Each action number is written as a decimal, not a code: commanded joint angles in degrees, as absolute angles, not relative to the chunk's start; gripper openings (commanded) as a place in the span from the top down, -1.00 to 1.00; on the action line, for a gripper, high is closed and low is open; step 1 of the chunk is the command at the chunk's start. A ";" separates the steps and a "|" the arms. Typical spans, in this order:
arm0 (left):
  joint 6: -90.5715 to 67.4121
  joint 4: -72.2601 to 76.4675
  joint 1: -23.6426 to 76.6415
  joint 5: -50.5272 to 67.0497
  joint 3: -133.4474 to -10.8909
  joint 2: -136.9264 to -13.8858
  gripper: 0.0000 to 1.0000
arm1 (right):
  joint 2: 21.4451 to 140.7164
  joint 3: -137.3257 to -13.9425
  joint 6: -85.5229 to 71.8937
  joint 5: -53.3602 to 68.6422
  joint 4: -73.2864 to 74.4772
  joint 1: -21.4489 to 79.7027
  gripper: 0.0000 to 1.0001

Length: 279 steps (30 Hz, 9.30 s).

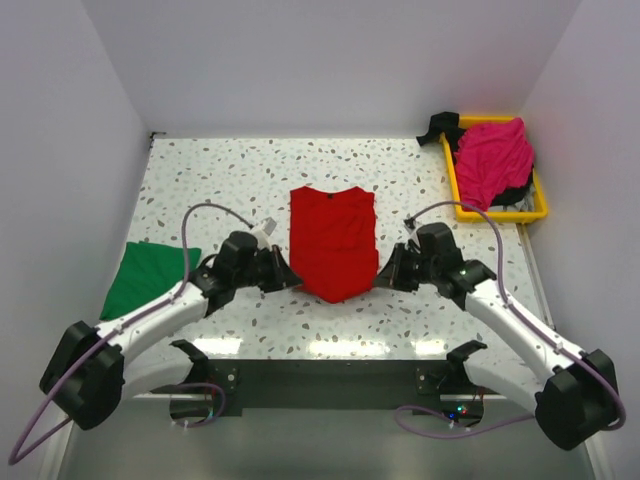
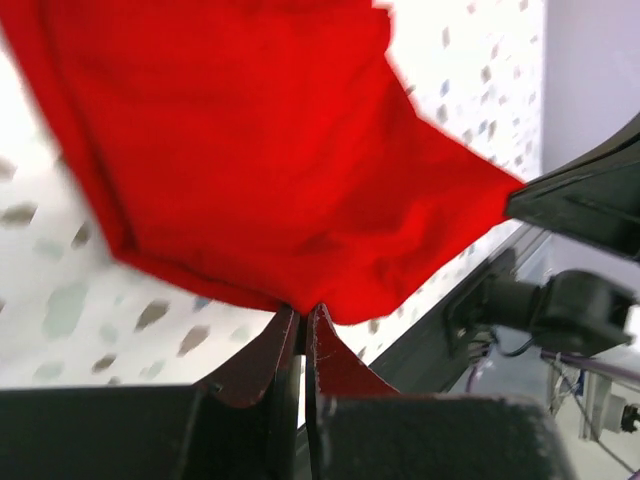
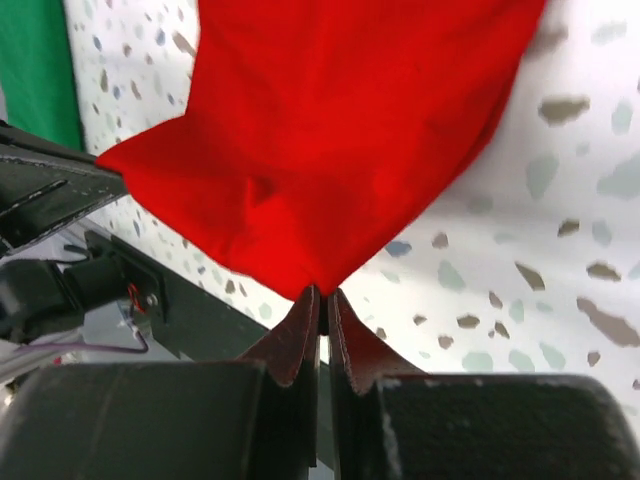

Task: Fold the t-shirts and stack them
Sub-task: Fold the tshirt, then neatly place the folded tshirt to the corner

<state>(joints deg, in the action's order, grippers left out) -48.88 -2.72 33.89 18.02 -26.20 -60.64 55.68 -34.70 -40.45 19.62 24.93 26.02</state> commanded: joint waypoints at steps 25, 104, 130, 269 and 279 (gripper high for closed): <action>-51.15 5.01 14.86 26.54 -87.15 -116.26 1.00 | 118.89 -96.13 -43.41 28.73 7.57 10.55 0.93; -40.17 -10.19 21.88 0.44 -73.72 -105.28 0.36 | 104.40 -75.85 -31.38 6.24 15.29 15.73 0.25; -38.76 -8.61 22.15 3.25 -79.10 -114.61 0.31 | 111.09 -78.40 -31.55 6.15 14.85 15.82 0.28; -59.50 -17.74 27.78 -7.29 -62.92 -103.89 1.00 | 79.83 -51.16 -33.92 7.47 10.72 23.47 -0.06; -61.87 -26.09 12.15 -7.81 -67.67 -100.46 1.00 | 73.04 -50.10 -34.28 11.24 12.13 23.38 -0.12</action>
<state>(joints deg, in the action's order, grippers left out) -60.40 -20.58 17.54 -3.81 -63.61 -104.12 75.09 -50.96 -33.63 8.88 12.51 23.40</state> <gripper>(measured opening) 0.059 0.560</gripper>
